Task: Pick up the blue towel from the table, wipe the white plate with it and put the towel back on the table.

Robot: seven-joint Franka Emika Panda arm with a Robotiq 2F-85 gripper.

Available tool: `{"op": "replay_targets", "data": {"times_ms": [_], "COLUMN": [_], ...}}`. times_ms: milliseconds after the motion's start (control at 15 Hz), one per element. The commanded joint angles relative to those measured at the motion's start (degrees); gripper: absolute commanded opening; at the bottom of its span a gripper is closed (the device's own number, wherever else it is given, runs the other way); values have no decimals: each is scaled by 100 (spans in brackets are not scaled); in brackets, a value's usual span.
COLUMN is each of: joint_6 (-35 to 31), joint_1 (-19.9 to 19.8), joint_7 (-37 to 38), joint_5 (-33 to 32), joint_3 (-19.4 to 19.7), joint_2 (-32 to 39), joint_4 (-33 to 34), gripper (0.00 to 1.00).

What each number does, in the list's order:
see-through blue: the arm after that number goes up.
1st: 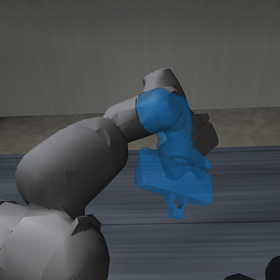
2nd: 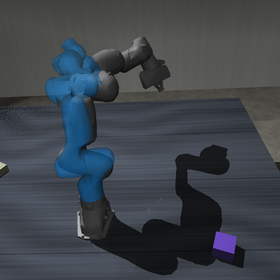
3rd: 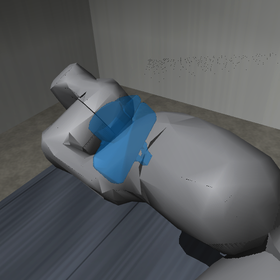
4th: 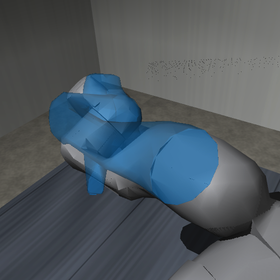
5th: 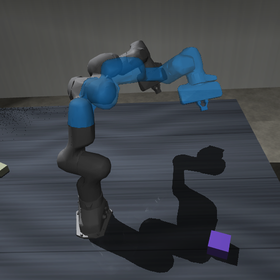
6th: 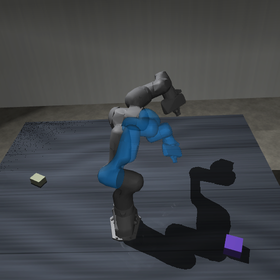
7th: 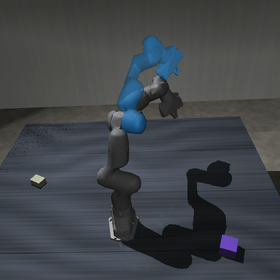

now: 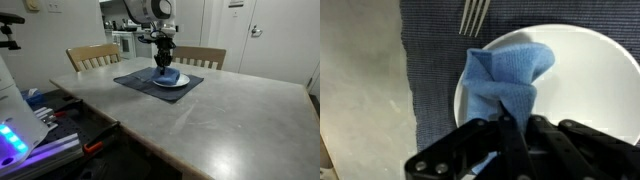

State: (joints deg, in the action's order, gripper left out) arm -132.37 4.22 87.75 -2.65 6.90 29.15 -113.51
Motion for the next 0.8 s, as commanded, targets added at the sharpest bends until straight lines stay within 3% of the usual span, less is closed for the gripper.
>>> {"op": "replay_targets", "data": {"times_ms": [0, 200, 267, 600, 667, 733], "joint_6": [-313, -292, -124, -118, -94, -49], "joint_1": [-170, -165, 0, -8, 21, 14], "joint_7": [-505, -742, -451, -541, -528, -522], "joint_5": [304, 422, 260, 296, 252, 277], "joint_3": [-127, -112, 22, 21, 26, 11], "joint_2": [-41, -34, 4, 6, 54, 162], "joint_4": [-210, -226, -99, -103, -59, 21], "gripper": [3, 3, 10, 10, 3, 3]}}
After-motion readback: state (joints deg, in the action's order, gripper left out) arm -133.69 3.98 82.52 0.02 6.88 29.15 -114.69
